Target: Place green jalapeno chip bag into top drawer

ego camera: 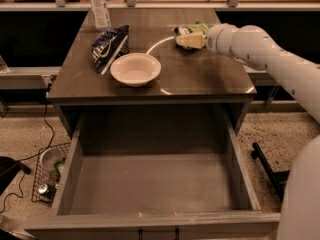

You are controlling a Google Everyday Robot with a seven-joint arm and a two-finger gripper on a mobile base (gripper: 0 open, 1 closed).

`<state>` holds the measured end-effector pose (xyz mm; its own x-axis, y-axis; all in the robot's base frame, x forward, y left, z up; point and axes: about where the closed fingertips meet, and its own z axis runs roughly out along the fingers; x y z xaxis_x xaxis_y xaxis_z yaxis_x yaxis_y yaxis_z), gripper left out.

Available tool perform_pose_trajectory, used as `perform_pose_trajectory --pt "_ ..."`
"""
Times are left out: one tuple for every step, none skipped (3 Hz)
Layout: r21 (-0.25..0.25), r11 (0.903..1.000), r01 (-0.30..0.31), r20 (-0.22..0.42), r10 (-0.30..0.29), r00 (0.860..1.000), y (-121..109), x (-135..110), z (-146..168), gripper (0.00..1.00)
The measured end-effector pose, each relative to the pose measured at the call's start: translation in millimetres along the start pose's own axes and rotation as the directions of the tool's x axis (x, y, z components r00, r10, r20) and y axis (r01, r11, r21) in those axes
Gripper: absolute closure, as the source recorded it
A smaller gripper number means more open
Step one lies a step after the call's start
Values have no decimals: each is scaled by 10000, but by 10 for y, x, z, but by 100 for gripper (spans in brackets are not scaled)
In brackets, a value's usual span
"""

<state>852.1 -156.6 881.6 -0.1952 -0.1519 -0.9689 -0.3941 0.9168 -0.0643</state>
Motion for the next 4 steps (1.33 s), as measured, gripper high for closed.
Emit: perform_pose_trajectory --pt "257 9993 272 -110 -270 9996 -158 29 131 0" --pt "297 9990 338 -292 -330 9990 -219 71 194 0" --pt "-261 9991 -341 -619 324 9976 -204 248 313 2" --pt "-1003 9867 -1280 -953 1185 9884 -85 452 431 23"
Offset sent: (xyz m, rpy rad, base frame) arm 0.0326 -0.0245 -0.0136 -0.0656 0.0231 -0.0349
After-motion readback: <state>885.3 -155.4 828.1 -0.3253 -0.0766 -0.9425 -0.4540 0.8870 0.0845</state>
